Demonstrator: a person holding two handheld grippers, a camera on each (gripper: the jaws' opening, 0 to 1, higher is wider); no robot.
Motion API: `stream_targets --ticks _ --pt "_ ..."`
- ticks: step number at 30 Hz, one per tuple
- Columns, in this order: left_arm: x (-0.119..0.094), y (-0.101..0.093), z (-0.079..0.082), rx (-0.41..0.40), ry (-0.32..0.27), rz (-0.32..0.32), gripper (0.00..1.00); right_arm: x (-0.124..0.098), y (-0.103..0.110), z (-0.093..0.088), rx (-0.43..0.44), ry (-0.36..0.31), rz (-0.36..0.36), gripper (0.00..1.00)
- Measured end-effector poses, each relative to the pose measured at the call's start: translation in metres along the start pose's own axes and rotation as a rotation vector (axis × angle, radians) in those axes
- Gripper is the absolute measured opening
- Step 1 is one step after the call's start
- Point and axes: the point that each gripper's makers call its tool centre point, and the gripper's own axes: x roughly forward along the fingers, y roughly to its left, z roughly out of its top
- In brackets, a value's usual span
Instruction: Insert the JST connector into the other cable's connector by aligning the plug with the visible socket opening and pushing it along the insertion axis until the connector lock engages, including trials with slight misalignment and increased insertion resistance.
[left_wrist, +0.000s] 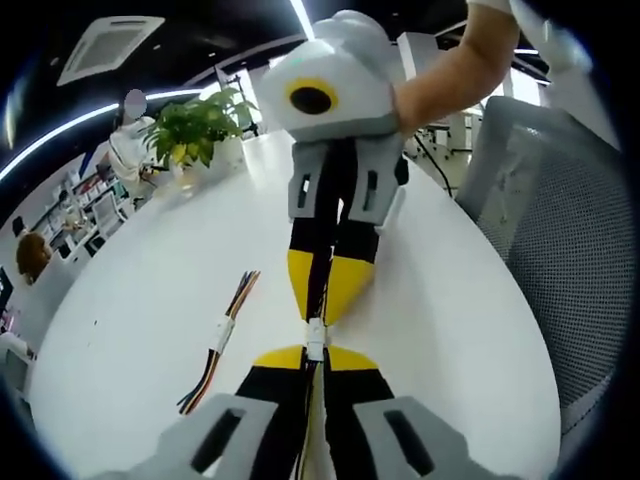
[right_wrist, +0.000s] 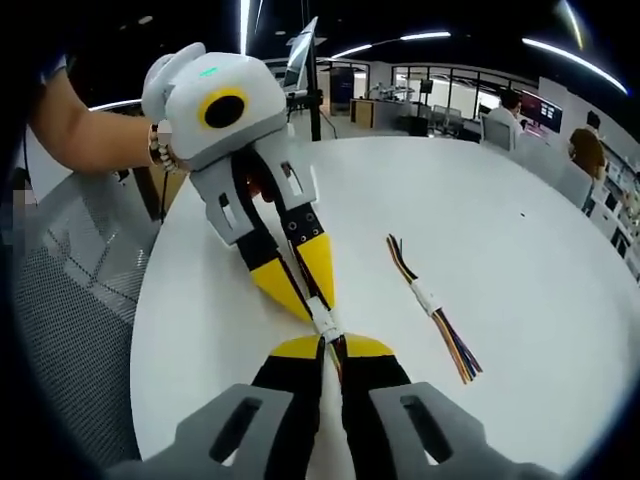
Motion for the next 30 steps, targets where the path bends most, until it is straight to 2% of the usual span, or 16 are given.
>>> stream_targets --ticks 7,13,17,21,30 --pt "0.003 0.003 -0.005 -0.011 0.020 0.015 0.00 0.003 -0.002 0.001 -0.015 -0.002 -0.008 0.03" --pt "0.002 0.012 -0.012 -0.038 0.038 0.055 0.04 0.005 -0.007 0.002 -0.025 -0.005 -0.017 0.03" --pt "0.002 0.019 -0.013 -0.068 0.027 0.067 0.05 0.006 -0.011 0.003 -0.025 -0.011 -0.019 0.03" --pt "0.004 0.025 -0.014 -0.079 0.018 0.075 0.05 0.006 -0.020 0.004 -0.059 0.002 -0.030 0.03" --pt "0.011 0.046 -0.018 -0.117 0.022 0.117 0.05 0.011 -0.042 0.008 -0.050 -0.002 -0.056 0.03"
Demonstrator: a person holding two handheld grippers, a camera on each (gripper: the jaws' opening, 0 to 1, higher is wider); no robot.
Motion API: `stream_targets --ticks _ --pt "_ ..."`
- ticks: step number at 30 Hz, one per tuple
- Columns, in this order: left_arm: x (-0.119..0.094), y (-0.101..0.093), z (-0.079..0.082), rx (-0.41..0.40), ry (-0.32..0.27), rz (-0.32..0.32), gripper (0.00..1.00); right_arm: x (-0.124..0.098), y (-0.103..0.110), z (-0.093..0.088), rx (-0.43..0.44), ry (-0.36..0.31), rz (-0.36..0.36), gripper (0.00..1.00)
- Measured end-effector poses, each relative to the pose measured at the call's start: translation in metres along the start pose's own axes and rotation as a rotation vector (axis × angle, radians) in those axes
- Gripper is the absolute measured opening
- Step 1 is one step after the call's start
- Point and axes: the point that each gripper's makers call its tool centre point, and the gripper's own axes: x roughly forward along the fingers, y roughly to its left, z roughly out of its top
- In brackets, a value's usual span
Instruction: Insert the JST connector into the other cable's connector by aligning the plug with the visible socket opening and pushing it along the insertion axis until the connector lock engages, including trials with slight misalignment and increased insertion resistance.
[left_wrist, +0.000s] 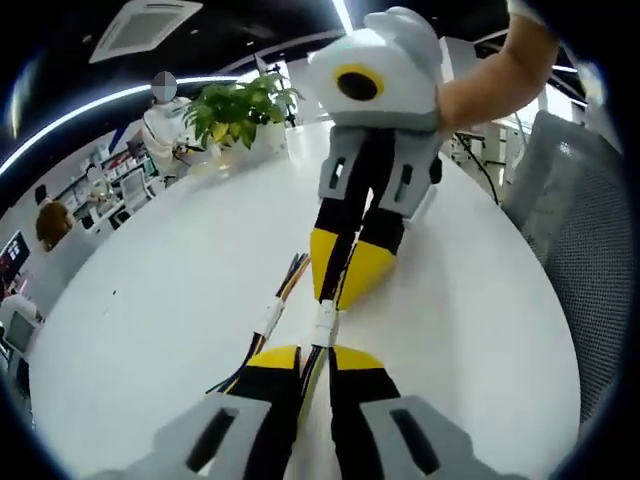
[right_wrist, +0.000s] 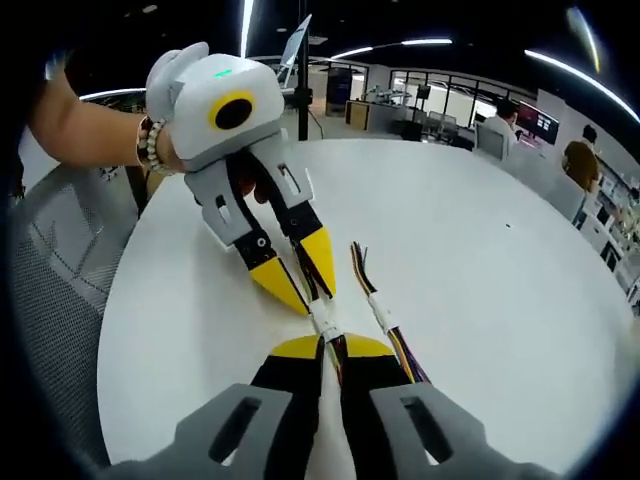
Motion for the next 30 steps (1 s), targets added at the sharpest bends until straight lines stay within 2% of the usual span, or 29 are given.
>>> stream_targets --ticks 14,30 --pt "0.002 0.009 -0.005 -0.053 0.007 0.033 0.04 0.010 -0.010 -0.004 -0.003 0.001 -0.011 0.04" --pt "0.004 0.010 -0.005 -0.106 -0.013 0.036 0.04 0.010 -0.011 -0.009 0.028 0.004 -0.020 0.05"
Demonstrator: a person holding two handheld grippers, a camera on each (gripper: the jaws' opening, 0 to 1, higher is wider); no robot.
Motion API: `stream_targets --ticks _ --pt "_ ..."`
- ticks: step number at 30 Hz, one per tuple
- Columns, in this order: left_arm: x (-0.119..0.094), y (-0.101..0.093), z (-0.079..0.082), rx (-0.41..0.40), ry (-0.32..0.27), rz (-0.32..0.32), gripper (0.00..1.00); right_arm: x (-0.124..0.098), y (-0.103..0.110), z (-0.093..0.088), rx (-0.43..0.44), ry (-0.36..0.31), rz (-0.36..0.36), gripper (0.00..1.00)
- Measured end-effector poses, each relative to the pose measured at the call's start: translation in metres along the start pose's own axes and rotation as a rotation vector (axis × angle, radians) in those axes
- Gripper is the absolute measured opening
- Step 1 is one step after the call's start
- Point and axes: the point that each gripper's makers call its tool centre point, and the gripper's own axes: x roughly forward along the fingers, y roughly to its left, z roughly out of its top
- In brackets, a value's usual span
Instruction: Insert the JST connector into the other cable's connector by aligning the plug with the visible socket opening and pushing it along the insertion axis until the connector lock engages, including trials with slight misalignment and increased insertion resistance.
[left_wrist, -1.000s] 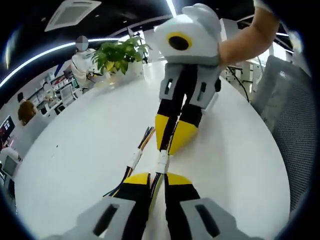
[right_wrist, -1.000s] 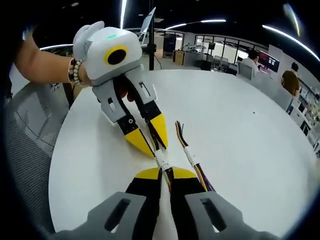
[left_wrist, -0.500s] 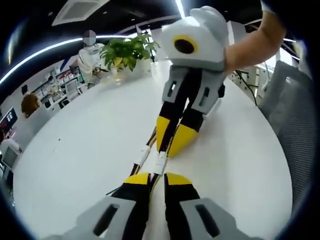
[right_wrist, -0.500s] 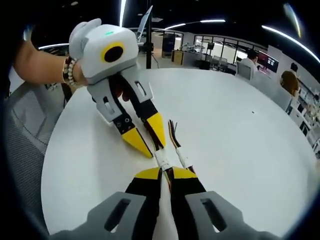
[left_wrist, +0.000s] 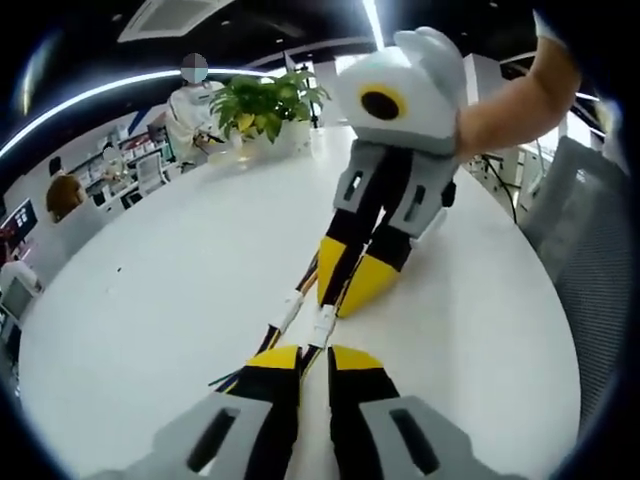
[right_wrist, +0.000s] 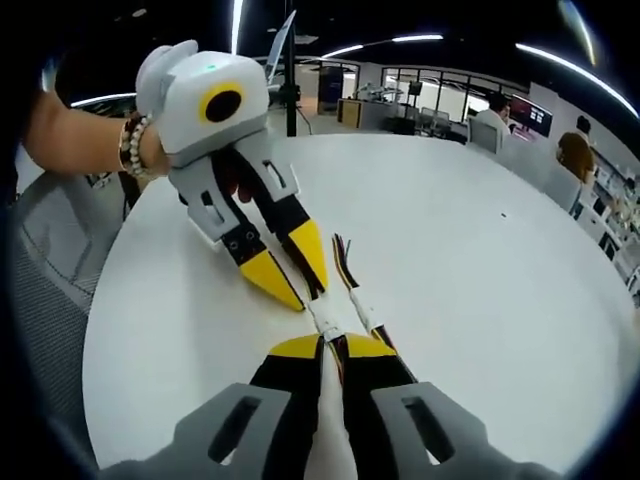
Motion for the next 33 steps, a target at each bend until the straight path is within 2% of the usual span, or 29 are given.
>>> stream_targets --ticks 18,28,33 --pt "0.0004 0.0005 0.0002 -0.016 -0.004 0.006 0.04 -0.0009 -0.0018 -0.0019 0.028 0.007 -0.006 0.08" --pt "-0.0014 0.0006 -0.0009 -0.011 0.015 0.011 0.05 -0.0049 -0.0021 0.0021 0.037 -0.003 -0.013 0.08" --pt "-0.0039 -0.0012 0.0049 -0.018 -0.001 0.011 0.06 -0.0079 -0.0007 0.0047 0.042 -0.007 -0.017 0.09"
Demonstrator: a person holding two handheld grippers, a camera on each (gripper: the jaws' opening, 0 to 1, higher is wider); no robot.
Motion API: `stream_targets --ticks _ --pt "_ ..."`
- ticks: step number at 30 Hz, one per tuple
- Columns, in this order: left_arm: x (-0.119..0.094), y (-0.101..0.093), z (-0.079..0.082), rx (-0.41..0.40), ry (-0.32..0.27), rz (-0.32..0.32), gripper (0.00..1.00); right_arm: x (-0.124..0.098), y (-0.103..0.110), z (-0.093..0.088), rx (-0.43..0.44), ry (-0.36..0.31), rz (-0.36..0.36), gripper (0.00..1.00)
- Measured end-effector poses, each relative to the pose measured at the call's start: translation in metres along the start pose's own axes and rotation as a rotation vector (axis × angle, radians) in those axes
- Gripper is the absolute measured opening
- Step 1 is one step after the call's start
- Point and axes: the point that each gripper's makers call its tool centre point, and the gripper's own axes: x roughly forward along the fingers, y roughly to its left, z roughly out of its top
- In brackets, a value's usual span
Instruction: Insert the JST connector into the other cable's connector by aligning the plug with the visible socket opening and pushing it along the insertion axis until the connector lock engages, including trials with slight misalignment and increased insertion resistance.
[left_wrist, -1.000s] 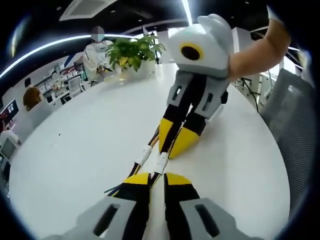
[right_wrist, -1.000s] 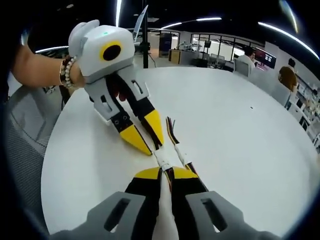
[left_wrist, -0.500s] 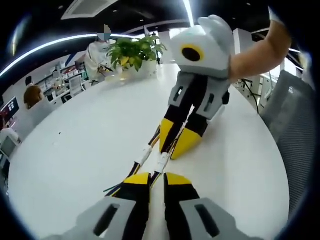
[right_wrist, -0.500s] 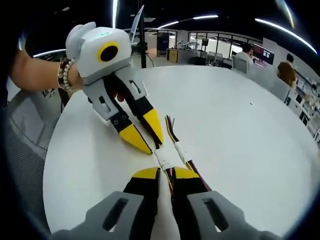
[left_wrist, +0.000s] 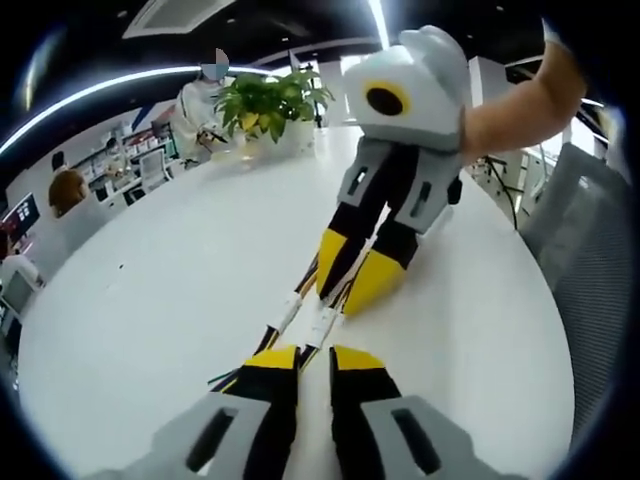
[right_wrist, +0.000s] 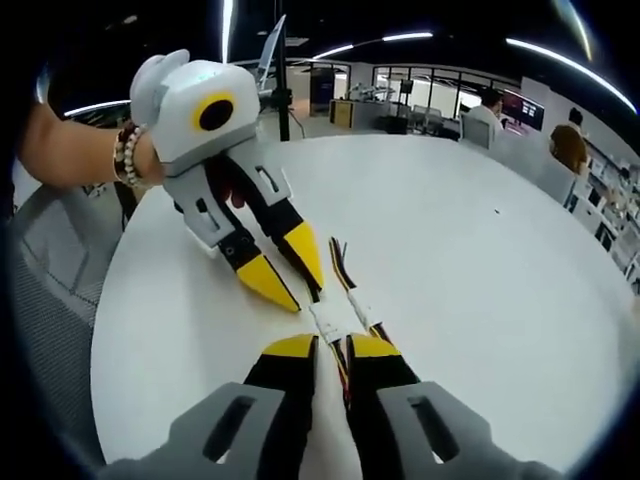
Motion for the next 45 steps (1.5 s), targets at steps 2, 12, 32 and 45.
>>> stream_targets --ticks 2,12,32,45 --pt "-0.002 0.000 0.004 -0.006 -0.010 0.000 0.07 -0.002 0.000 0.002 -0.003 -0.004 -0.008 0.09" --pt "-0.018 -0.006 0.021 -0.039 -0.056 -0.010 0.14 -0.017 0.003 0.015 -0.003 -0.033 -0.030 0.11" --pt "-0.083 -0.008 0.057 -0.110 -0.144 0.102 0.27 -0.068 0.014 0.046 -0.020 -0.092 -0.119 0.19" --pt "-0.132 -0.030 0.063 -0.133 -0.178 0.181 0.35 -0.100 0.028 0.045 -0.007 -0.120 -0.157 0.25"
